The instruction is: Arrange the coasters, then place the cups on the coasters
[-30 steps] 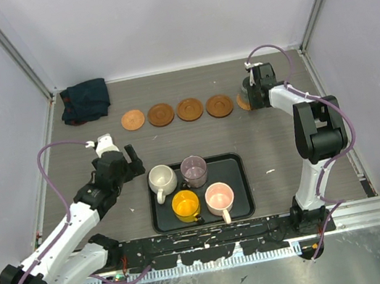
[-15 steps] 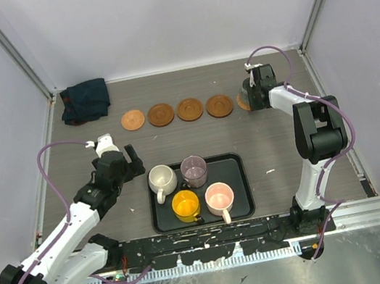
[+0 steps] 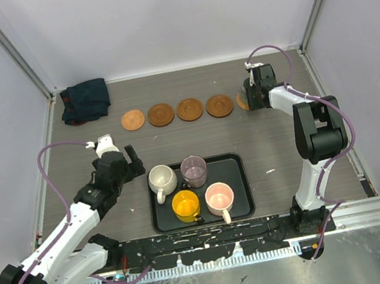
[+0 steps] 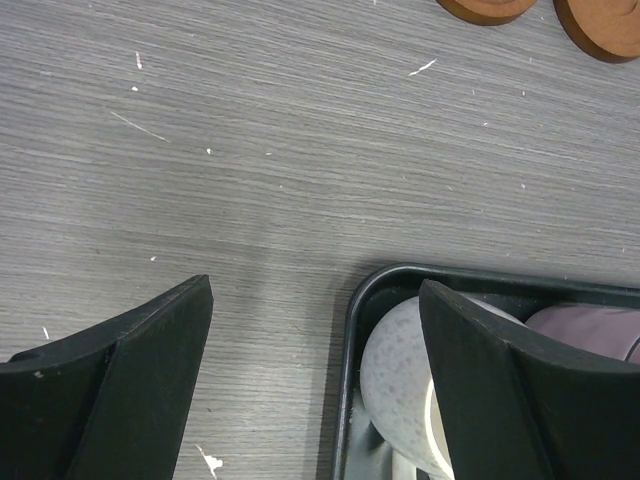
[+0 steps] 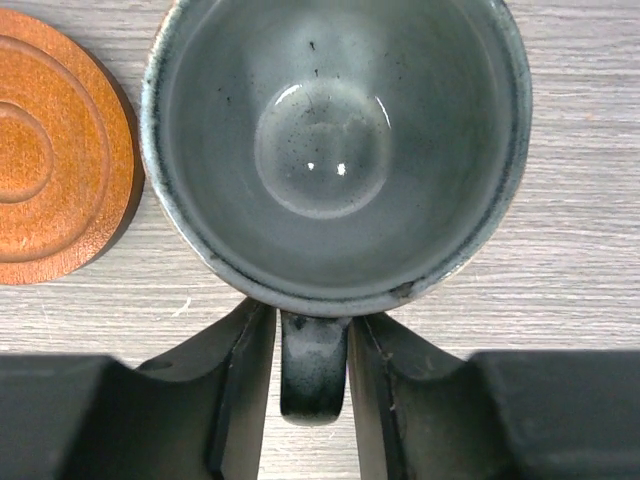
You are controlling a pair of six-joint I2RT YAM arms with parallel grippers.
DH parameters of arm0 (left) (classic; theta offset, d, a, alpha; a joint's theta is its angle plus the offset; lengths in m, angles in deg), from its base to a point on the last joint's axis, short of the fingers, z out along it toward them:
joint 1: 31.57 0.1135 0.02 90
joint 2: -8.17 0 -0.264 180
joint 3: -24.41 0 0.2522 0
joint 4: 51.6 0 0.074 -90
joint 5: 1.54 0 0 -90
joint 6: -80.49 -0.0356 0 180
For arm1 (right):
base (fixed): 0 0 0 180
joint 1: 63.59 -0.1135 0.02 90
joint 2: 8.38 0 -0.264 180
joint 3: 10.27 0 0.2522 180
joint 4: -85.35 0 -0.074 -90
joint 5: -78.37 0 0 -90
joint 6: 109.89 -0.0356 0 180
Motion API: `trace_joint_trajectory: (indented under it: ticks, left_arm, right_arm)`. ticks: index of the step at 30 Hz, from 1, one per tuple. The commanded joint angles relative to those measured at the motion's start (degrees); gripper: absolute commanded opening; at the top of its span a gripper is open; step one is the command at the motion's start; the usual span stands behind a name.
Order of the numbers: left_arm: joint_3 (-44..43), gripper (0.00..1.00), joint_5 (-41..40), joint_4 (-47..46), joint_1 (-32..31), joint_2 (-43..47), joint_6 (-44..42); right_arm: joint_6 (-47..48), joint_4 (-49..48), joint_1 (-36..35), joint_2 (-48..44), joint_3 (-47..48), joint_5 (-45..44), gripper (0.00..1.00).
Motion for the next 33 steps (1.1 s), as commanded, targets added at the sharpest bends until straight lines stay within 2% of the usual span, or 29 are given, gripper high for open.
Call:
trace_joint_trajectory:
  ticks: [1,7,20,23,28,33]
  left_arm:
    - [-0.03,0.85,-0.28,-2.79,0.26,1.29,0.82]
    - [0.05,0.85,-0.36,-2.70,0.26,1.78,0.89]
    - [0.59,0.85,0.37,-2.48,0.26,2.68,1.69]
    - [0.58,0.85,0.34,-2.15,0.24,3.20,1.61]
    - [0.53,0.85,0.48,-1.83,0.26,3.45,1.52]
    - [-0.10,0.85,0.86,-1.47,0.26,3.37,0.99]
  right_arm:
    - [0.64,-4.05,-0.75,-3.30,0.68,-0.01,0.41]
    - [0.91,-4.22,-1.61,-4.07,-0.01,-0.63,0.45]
    - [-0.28,-4.06,-2.25,-6.17,-2.36,-2.01,0.46]
    - [-1.04,-3.98,-2.32,-7.27,-3.72,-3.01,0.51]
    - [-3.07,-3.53,-2.48,-11.35,-7.21,-3.46,0.66]
    - [-6.36,-3.46,-3.83,-19.85,-12.70,-4.96,0.69]
